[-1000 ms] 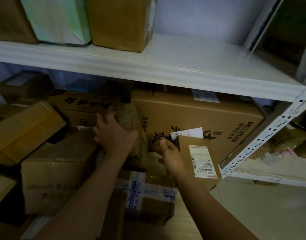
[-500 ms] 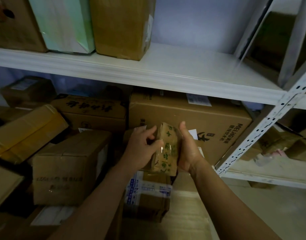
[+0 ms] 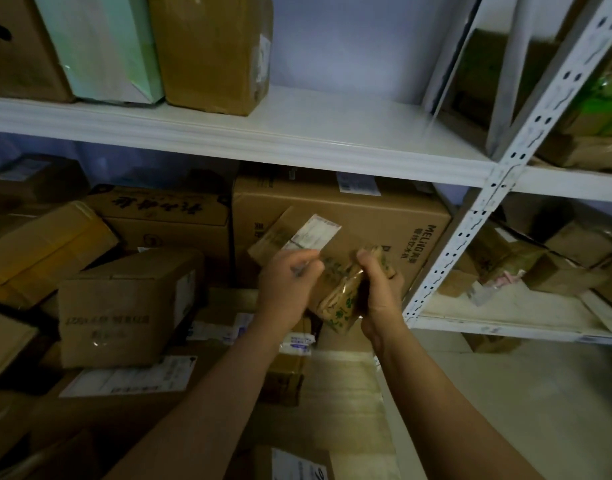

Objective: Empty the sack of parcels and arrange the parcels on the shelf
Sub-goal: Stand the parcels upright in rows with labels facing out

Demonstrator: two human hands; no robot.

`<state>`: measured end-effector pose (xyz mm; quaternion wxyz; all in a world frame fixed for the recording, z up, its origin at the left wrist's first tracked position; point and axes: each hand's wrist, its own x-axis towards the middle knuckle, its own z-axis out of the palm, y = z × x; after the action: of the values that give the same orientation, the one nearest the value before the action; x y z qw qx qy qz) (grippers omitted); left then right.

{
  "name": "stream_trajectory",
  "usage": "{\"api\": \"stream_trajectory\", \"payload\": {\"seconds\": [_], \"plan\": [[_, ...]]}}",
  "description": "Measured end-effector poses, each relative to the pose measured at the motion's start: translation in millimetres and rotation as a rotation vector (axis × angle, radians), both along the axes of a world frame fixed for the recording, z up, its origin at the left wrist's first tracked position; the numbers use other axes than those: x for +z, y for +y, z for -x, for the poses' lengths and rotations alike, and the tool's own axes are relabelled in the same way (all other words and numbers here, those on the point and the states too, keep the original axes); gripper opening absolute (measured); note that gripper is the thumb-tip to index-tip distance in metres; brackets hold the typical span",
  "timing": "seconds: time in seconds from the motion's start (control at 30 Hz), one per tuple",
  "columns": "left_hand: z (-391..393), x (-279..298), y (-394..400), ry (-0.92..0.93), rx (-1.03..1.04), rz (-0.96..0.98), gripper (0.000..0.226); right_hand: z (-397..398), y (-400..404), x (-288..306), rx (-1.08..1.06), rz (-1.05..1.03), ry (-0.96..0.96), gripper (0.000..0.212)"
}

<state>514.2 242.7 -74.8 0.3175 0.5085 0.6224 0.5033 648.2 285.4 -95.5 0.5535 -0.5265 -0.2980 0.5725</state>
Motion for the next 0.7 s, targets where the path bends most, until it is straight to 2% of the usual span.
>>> {"api": "stream_trajectory", "payload": {"seconds": [0.07,0.1,0.17,0.23,0.3,0.47,0.57,0.63,0.7], "plan": [[6.5,-4.4,-7.3,-0.260,0.324,0.166,0.038,-10.0,-9.0,-3.0,0.022,0.023,0.203,0.097],[8.9,-4.7,-10.5,-0.467,0.358,0.299,0.045,-14.2,-13.9,-3.5,0.045,0.009,0.278,0.092],[12.0,-6.2,-17.3,-0.847,0.184,0.478,0.051,-19.8,-26.3,-2.4,0.097,-0.027,0.367,0.071],[11.0,-8.0,-24.5,-1.002,-0.035,0.465,0.046,-24.2,-37.0,-3.6,0.148,-0.027,0.379,0.065],[8.5,-9.2,-26.3,-0.985,-0.081,0.420,0.042,-31.0,-45.5,-0.9,0.179,-0.001,0.277,0.065],[10.4,-4.2,-26.1,-0.823,-0.211,0.397,0.050,-68.8,-54.8,15.9,0.180,0.030,-0.026,0.042],[6.0,-4.0,-32.7,-0.752,-0.349,0.461,0.062,-81.9,-58.5,21.7,0.365,0.090,-0.293,0.055],[-2.1,-8.2,-37.4,-0.720,-0.398,0.518,0.054,-87.3,-61.7,20.4,0.414,0.080,-0.295,0.054],[-12.8,-13.5,-41.1,-0.649,-0.406,0.589,0.042,-93.9,-67.7,16.6,0.383,0.043,-0.278,0.038]]}}
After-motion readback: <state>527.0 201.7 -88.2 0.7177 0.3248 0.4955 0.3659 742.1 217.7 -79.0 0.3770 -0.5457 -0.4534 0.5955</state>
